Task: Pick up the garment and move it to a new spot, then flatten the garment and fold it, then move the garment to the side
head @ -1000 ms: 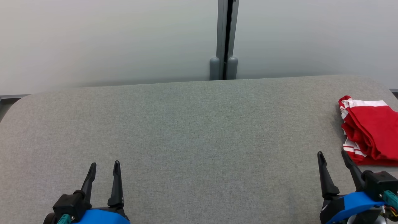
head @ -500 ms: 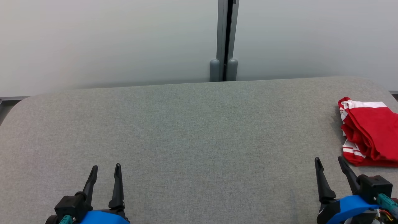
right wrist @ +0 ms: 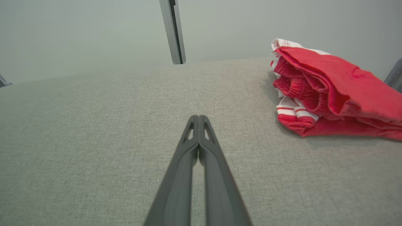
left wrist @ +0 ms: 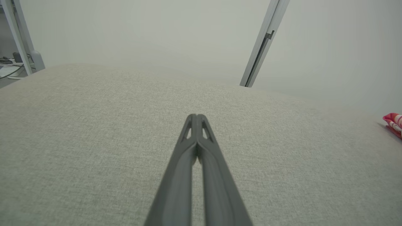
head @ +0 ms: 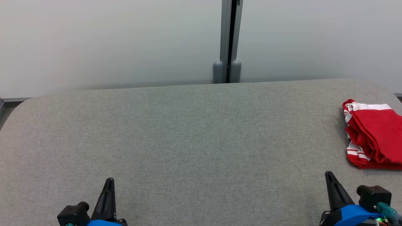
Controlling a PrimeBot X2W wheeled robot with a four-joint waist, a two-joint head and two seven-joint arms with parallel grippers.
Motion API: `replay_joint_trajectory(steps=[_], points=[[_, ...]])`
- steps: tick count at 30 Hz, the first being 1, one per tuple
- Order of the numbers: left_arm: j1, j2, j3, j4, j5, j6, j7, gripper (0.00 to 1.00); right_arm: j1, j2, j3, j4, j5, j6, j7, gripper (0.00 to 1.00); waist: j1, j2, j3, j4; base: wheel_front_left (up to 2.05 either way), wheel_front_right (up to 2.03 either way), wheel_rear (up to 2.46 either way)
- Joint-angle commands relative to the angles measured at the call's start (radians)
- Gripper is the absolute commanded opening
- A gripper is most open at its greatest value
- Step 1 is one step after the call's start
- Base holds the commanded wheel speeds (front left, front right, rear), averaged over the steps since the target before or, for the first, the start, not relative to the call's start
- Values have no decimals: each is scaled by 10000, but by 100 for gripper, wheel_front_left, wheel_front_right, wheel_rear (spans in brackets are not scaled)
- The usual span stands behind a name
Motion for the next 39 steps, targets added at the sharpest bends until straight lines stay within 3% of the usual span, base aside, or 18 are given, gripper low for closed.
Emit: replay_joint_trajectory(steps=[1,18,39], points=[[-173,7,87,-165,-450,-3,114,0,-224,-37,-104,-83,494,0,105,0,0,0,1,3,0,0,0],[-456,-65,447,-443,-3335,-20,897,0,-388,-48,-5,-205,3798,1,475,0,0,0,11,24,0,0,0],[-727,-135,814,-703,-6202,-41,1682,0,-627,-62,0,-217,7032,1,916,0,0,0,23,50,0,0,0]])
